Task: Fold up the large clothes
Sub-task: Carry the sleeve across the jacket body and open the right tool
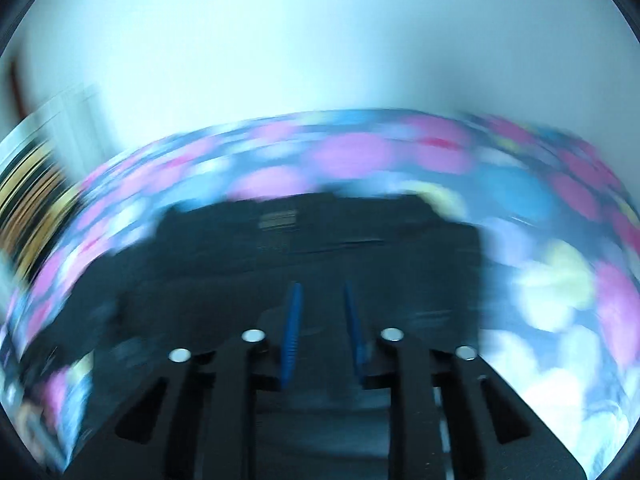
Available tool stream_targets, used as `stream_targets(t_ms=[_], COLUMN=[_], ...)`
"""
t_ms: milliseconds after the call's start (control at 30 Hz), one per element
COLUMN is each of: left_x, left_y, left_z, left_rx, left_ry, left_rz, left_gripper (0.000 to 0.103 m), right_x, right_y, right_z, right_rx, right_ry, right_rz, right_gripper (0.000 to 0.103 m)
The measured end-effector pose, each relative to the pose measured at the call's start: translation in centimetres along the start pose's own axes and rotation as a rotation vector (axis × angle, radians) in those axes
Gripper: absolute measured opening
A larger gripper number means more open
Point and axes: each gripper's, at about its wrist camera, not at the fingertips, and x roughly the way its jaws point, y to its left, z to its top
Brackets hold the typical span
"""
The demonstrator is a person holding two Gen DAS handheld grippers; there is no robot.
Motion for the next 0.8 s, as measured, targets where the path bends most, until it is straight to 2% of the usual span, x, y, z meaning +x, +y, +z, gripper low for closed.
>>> stream_targets(t_ms=[67, 133, 233, 300, 400, 567, 800], left_x=[0.0, 0.0, 0.0, 0.0, 0.1, 0.0, 0.1], left_y=[0.0, 0.0, 0.0, 0.0, 0.1, 0.0, 0.0], left_z=[0.0, 0.0, 0.0, 0.0, 0.0, -0.1, -0.1], left_rx=[0.000, 0.001, 0.001, 0.001, 0.003, 0.000, 0.001], left_ry=[0.000, 0.000, 0.000, 0.000, 0.002, 0.000, 0.000], left_rz=[0.000, 0.001, 0.001, 0.000, 0.003, -0.001, 0.001], left_gripper=[0.101, 0.101, 0.101, 0.101, 0.101, 0.101, 0.101], right_x=[2.3, 4.5, 7.4, 9.8, 11.8, 11.0, 5.2], right_y=[-3.4, -4.9, -4.4, -3.7, -3.2, -3.2, -3.9], right_z=[0.9, 1.2, 1.2, 0.8, 0.2, 0.7, -0.5], right_rx=[0.071, 0.097, 0.080, 0.053, 0.020, -0.010, 0.014], right_ry=[0.028, 0.066, 0.114, 0.186, 0.216, 0.193, 0.097], right_rz=[-0.059, -0.052, -0.017, 0.004, -0.001, 0.004, 0.007], right_gripper=[0.014, 0.014, 0.014, 0.014, 0.014, 0.014, 0.014])
